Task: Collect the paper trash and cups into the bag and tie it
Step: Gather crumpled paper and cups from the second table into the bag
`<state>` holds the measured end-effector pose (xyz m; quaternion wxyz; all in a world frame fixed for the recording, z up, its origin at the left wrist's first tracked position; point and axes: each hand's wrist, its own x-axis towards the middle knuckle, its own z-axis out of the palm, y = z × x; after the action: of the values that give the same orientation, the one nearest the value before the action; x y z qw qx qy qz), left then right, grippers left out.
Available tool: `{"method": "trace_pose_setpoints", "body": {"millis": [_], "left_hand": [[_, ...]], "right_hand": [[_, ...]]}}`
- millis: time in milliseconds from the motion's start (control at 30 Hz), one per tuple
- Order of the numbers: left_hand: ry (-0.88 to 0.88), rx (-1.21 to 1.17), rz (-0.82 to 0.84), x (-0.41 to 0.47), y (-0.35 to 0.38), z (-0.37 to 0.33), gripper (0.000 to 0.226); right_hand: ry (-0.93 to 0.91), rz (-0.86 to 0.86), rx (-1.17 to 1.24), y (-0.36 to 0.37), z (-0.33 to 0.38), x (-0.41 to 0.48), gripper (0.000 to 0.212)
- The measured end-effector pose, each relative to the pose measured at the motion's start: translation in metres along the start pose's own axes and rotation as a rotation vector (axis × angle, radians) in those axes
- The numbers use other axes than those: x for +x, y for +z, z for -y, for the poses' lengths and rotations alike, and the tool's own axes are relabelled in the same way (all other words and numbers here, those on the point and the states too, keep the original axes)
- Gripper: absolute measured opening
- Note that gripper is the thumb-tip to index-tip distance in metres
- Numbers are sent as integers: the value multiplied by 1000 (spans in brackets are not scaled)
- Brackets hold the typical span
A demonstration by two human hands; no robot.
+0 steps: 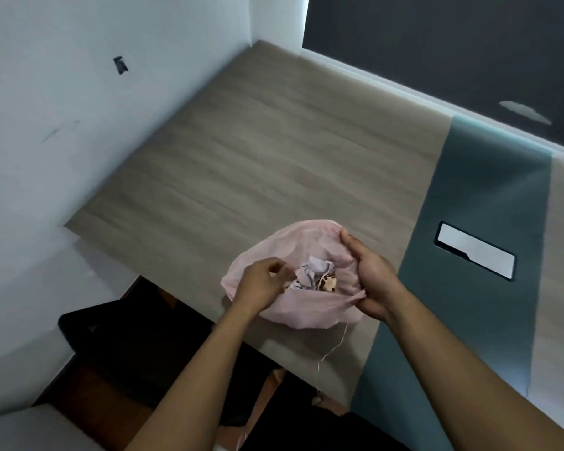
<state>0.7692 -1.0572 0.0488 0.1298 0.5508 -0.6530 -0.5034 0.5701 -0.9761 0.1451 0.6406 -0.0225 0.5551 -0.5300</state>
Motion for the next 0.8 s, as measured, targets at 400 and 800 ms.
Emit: {"method": "trace_pose_setpoints", "body": {"millis": [400, 800], "left_hand": [[-426, -471, -282, -75, -71, 53, 51], [-106, -875, -270, -33, -137, -6, 33]], "right_hand": [[59, 303, -21, 29, 6, -32, 43], [-166, 196, 115, 38, 26, -10, 28]]}}
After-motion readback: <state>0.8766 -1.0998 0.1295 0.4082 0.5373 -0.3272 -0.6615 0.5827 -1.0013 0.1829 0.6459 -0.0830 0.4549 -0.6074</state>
